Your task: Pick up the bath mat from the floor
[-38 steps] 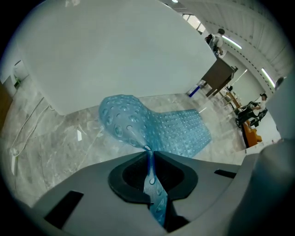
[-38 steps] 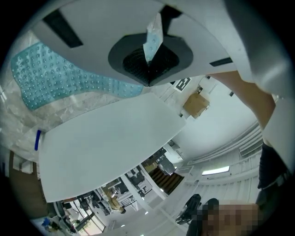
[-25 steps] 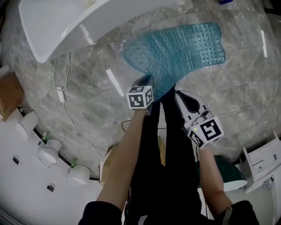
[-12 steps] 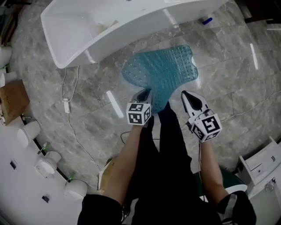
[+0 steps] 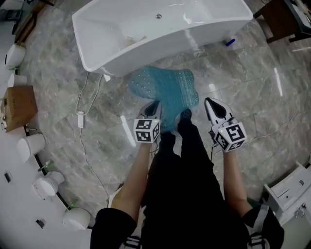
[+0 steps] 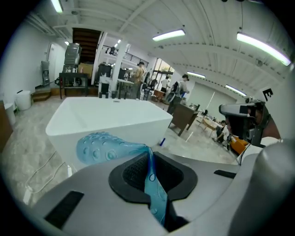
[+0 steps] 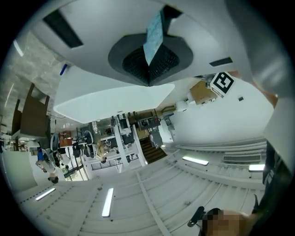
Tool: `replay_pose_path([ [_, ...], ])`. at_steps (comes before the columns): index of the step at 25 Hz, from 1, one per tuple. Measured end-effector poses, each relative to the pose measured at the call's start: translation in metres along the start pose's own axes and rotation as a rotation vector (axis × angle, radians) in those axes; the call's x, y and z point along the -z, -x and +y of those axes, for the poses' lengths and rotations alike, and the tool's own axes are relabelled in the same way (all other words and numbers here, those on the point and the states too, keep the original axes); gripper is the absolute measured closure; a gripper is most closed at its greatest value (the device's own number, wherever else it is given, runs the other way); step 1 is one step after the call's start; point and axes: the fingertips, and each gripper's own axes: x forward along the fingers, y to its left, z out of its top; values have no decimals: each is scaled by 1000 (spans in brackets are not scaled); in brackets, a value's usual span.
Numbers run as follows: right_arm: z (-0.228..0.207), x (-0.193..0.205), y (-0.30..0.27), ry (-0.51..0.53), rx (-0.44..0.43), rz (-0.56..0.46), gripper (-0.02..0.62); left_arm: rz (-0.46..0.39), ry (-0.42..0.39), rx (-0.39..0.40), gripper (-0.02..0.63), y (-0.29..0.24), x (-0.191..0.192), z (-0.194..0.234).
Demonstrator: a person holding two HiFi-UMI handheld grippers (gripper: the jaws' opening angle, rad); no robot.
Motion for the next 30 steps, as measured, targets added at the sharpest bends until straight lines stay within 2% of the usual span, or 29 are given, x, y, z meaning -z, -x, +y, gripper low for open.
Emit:
replay_pose_path([
  [5, 42, -25, 5, 57, -7, -53, 583, -124, -80, -4, 568, 65, -34, 14],
  [8, 68, -40, 6, 92, -16, -87, 583, -173, -138, -8, 568, 98, -52, 17],
  [14, 114, -80, 13, 161, -50, -173, 583, -262, -194, -4, 568, 151, -77, 11],
  [21, 153, -133, 21, 237, -89, -255, 583, -431, -211, 19, 567, 221, -138, 13],
  [30, 201, -204, 35, 284, -149, -375, 583, -656, -244, -29, 566, 315, -203, 18],
])
